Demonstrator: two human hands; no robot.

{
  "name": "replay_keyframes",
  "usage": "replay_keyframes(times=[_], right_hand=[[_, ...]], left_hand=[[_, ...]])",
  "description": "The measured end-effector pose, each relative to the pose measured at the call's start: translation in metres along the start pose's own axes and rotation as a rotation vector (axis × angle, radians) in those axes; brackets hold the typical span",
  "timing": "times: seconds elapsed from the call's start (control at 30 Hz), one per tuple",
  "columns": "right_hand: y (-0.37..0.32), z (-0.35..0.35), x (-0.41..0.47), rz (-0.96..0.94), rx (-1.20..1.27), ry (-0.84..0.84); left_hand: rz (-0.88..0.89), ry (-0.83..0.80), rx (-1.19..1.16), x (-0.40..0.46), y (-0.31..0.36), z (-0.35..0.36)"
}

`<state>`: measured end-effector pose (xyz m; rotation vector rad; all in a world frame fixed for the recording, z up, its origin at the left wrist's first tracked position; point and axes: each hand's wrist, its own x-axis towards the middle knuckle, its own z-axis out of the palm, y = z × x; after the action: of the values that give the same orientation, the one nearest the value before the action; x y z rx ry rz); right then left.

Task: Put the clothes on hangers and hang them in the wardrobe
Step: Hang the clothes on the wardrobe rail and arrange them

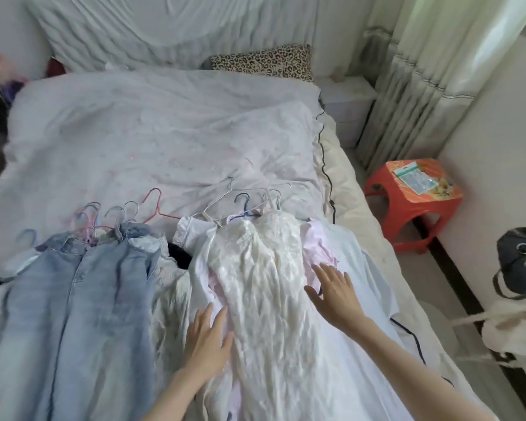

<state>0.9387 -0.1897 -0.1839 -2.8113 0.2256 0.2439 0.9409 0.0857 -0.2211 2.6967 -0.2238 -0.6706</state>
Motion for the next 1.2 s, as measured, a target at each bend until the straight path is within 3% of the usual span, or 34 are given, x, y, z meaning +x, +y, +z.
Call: replay_keyframes(times=[0.4,0.57,0.73,0.97,1.2], right_hand=[[-0.014,0.010,0.234,-0.072,-0.111,-0.041],[-0.026,0.021,0.315,-0.092,-0.145,-0.042],[-0.034,0.037,0.376,-0.052,-0.291,-0.189],[-0.047,0.048,0.406,0.007,-0.290,-0.159],[-0.039,0.028,0.364,0.071,-0.280,0.062]], left_hand=[[0.121,0.132,-0.019,0.182,0.000,-0.038],[0.189,0.106,0.021,0.208,-0.018,-0.002],[0.262,0.217,0.008,0.212,-0.025,0.005],[0.262,0.169,-0.022,0.217,-0.032,0.010],[0.195,-0.036,0.062,0.217,-0.037,-0.003]])
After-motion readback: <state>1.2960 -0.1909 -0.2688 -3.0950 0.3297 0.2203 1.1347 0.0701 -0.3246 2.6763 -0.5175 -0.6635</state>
